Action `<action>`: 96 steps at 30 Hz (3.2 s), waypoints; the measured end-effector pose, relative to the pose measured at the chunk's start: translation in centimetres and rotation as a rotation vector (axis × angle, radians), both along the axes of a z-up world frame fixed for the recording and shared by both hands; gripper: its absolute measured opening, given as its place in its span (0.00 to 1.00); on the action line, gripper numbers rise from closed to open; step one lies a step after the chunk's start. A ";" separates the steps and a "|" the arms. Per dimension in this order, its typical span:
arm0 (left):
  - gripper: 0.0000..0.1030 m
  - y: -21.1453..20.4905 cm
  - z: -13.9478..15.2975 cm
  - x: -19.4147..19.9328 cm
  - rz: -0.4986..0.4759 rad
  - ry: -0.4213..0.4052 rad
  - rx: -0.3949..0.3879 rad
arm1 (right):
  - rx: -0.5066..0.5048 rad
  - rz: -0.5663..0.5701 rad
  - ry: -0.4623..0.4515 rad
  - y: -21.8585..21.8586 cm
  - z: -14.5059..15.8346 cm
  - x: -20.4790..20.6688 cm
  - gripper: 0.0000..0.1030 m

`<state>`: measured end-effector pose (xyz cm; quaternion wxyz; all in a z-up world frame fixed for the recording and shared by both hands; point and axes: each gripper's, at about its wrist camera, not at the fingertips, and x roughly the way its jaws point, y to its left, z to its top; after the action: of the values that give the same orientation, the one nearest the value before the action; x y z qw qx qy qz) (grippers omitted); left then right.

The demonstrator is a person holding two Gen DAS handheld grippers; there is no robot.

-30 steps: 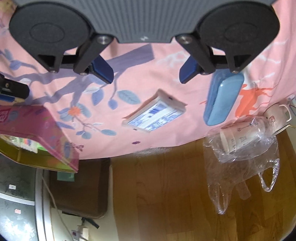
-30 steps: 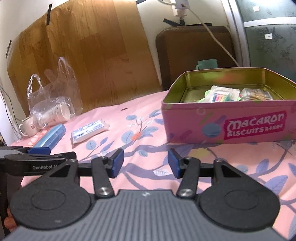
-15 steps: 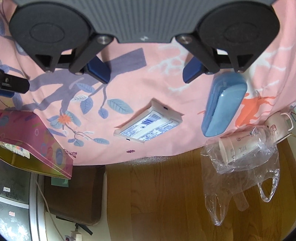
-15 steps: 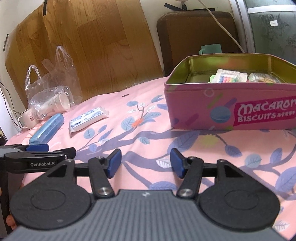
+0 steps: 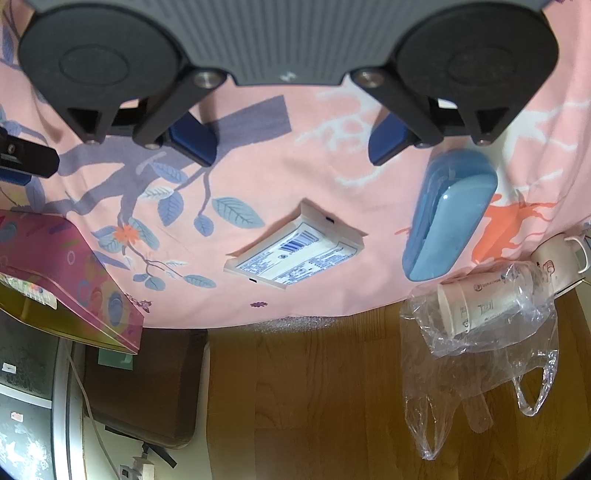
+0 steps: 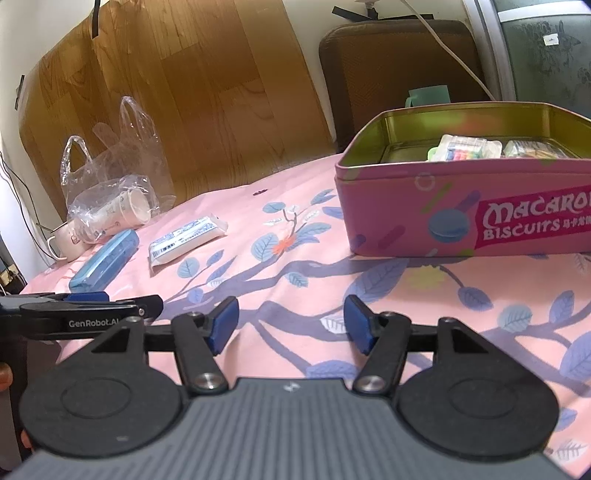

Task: Organize soft objects
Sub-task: 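Withdraw the right gripper from the pink tin toward the wipe pack, then lower the right gripper onto the white wet-wipe pack and grasp it, then lift the wet-wipe pack with the right gripper and carry it over the tin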

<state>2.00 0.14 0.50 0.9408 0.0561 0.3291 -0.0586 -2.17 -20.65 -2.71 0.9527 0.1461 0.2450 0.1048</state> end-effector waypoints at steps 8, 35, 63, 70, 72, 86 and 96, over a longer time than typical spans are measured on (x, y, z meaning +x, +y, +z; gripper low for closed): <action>0.90 0.3 0.0 -0.1 0.005 0.000 -0.021 | -0.035 0.016 0.005 0.3 0.4 0.3 0.65; 0.97 6.2 1.5 -1.1 0.314 -0.241 -0.258 | -0.110 0.396 0.086 11.3 1.7 19.5 0.64; 0.99 6.5 1.3 -0.9 0.321 -0.233 -0.275 | -0.262 0.446 0.018 9.0 1.4 14.6 0.55; 0.99 6.9 1.3 -1.0 0.335 -0.234 -0.291 | -0.206 0.672 0.026 9.8 2.9 10.9 0.49; 0.99 7.2 1.3 -1.0 0.344 -0.231 -0.306 | -0.275 0.666 -0.042 9.8 3.3 9.7 0.51; 0.99 6.9 1.3 -0.9 0.333 -0.239 -0.296 | -0.547 0.844 -0.133 14.6 2.9 15.9 0.96; 0.98 6.2 1.4 -0.9 0.295 -0.242 -0.273 | -0.497 0.697 -0.080 10.7 2.7 10.5 0.55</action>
<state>1.07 6.30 1.92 0.9706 -0.1139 0.2075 0.0426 8.31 -9.99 -0.02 0.8753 -0.1837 0.2602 0.3639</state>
